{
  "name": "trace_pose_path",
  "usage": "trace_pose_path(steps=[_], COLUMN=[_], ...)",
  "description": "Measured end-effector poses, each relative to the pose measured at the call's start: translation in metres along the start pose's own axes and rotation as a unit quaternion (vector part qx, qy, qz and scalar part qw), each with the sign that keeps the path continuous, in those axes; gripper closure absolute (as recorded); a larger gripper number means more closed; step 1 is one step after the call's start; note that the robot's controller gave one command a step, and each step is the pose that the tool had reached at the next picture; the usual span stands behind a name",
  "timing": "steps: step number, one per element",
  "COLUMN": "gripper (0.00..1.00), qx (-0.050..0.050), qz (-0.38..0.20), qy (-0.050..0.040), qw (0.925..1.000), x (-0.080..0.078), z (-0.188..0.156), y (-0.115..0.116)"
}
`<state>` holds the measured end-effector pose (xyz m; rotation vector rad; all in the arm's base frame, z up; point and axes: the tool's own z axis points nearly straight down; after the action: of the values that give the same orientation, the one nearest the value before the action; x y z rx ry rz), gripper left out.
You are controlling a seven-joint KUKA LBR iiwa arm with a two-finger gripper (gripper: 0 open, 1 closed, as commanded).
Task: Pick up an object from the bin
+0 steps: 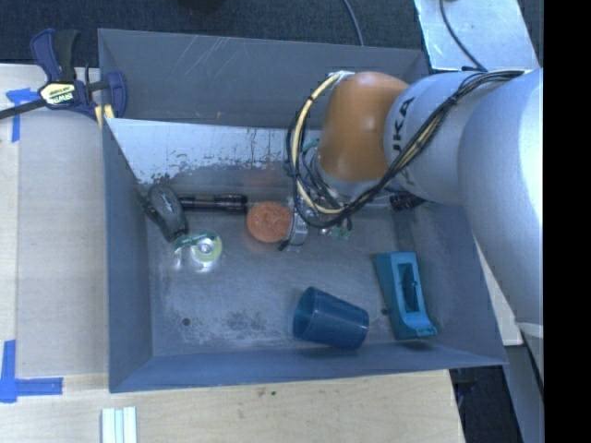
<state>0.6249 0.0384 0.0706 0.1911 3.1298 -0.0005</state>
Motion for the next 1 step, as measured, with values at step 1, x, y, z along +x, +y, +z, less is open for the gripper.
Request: trace_pose_path(steps=[1], gripper=[1.0], qx=[0.0], qz=[0.0], qy=[0.0], qw=[1.0], x=[0.0], z=[0.0], y=[0.0001])
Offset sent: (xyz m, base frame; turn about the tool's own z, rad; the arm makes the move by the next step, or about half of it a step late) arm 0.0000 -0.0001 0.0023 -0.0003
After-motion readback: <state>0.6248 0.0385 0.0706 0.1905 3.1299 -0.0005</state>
